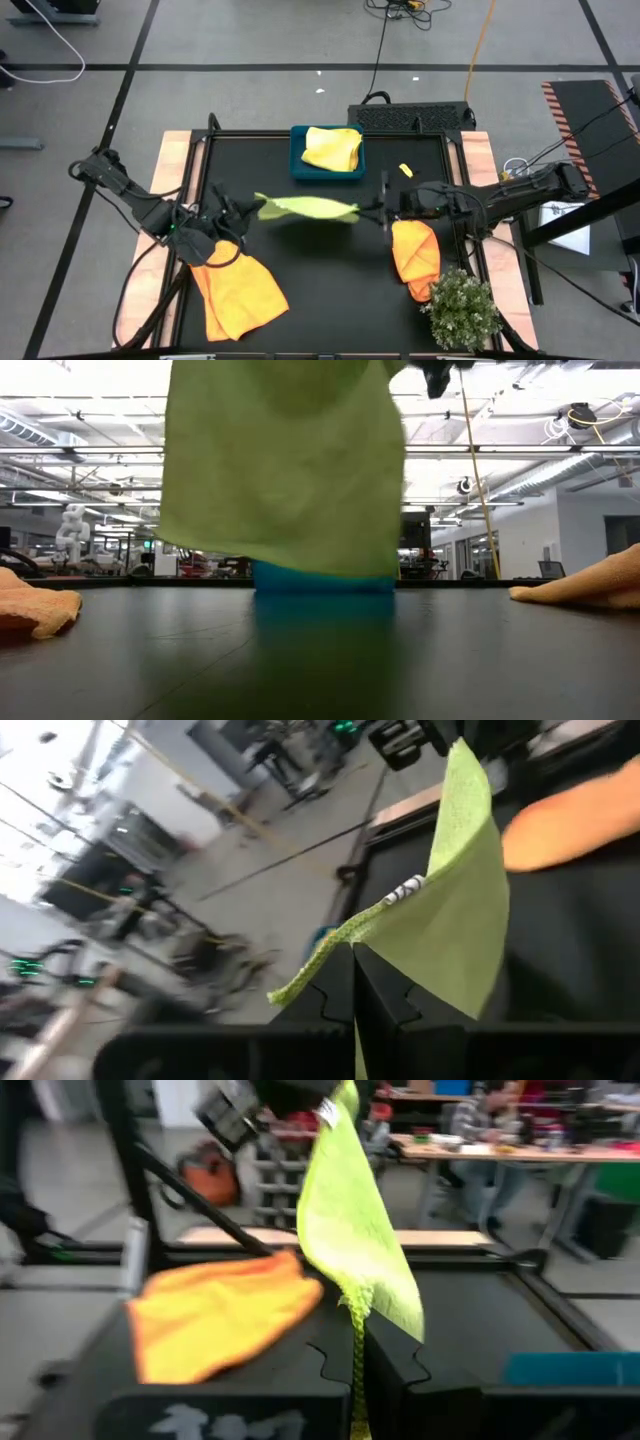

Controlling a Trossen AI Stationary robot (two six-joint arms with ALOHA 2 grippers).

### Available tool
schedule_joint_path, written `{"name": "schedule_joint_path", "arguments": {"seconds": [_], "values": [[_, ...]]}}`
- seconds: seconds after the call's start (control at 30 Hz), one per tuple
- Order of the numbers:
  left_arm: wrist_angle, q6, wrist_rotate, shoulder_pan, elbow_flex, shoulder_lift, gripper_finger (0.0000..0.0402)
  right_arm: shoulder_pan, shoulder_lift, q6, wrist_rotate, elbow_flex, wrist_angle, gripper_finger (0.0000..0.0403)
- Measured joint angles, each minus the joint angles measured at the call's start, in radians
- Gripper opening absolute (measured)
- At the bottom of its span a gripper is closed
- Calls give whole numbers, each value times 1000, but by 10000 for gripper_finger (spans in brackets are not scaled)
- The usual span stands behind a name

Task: Fold microfiber towels
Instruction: Fold the green microfiber towel

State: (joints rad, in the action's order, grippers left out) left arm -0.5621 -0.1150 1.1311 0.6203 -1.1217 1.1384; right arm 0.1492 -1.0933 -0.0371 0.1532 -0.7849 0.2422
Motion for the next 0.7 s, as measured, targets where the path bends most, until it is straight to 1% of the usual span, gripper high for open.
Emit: {"name": "schedule_joint_path", "arguments": {"seconds": [0.07, 0.13, 0.23, 0.3, 0.37, 0.43, 0.53, 0.7], "values": [[-3, 59, -38, 23, 0, 2, 0, 34, 13, -37, 1, 0, -1, 0], [-2, 111, -106, 43, 0, 7, 0, 63, 24, -75, -2, 0, -16, 0], [-10, 204, -205, 60, 0, 9, 0, 84, 47, -162, -57, 0, -85, 0], [-32, 272, -240, 63, 0, 8, 0, 84, 61, -216, -75, 0, -130, 0], [-89, 335, -247, 59, 0, 8, 0, 76, 68, -245, -72, 0, -171, 0], [-175, 412, -249, 38, 0, 8, 0, 51, 68, -263, -64, 0, -209, 0], [-269, 503, -292, -25, 35, 7, 0, -15, 66, -290, -50, 0, -269, 0], [-290, 537, -369, -142, 155, 6, 0, -129, 25, -318, -51, 22, -306, 0]]}}
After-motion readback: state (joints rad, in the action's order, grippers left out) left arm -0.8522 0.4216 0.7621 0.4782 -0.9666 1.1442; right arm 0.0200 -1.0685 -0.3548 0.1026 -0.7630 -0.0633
